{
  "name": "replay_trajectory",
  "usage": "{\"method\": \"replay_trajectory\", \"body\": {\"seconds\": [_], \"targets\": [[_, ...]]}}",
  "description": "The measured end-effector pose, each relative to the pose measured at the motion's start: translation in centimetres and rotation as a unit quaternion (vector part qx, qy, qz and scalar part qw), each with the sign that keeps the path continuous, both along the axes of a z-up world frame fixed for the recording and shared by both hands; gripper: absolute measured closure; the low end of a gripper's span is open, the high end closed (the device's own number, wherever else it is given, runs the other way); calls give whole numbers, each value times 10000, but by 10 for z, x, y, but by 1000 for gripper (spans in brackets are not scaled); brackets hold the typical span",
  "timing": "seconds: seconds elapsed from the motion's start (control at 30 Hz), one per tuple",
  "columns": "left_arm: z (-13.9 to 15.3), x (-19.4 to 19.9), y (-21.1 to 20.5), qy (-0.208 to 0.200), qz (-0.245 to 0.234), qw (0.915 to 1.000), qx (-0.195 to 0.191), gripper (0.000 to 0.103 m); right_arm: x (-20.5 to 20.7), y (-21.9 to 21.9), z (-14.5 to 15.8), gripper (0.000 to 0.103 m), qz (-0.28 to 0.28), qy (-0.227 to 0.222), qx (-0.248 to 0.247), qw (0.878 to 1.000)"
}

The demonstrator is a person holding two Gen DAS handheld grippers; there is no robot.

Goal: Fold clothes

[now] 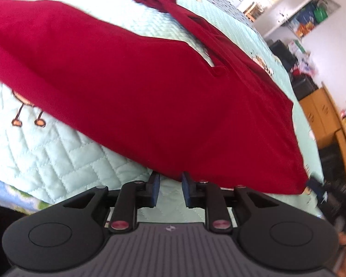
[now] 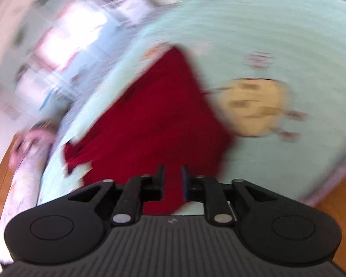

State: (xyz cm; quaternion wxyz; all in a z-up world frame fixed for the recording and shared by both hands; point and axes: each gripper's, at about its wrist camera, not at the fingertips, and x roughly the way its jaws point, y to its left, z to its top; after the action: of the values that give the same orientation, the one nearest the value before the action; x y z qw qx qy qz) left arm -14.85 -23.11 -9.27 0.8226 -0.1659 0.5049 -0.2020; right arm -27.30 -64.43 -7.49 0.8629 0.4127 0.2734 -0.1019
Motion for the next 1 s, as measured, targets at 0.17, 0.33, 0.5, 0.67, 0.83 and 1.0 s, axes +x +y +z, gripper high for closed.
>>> {"method": "replay_trajectory", "body": {"seconds": [0.17,0.33,0.5,0.67,0.83,1.0], "targets": [[1,0,-11,-125,-128,9996,237,72,31,21,-18,64,813,213,107,9964],[3,0,-22,-242,-337,9981,451,62,8,15,-26,77,624,600,-9,9962],[3,0,-26,-283,-455,9971,537,55,4,33,4,60,643,422,-360,9964],[3,1,-30,-324,-573,9959,622,53,41,57,-5,56,1119,78,15,9937],[2,2,-31,-327,-628,9958,573,52,36,67,-30,55,1146,301,373,9923],[1,4,-31,-314,-657,9962,471,45,25,76,-10,53,1263,283,249,9913]]}}
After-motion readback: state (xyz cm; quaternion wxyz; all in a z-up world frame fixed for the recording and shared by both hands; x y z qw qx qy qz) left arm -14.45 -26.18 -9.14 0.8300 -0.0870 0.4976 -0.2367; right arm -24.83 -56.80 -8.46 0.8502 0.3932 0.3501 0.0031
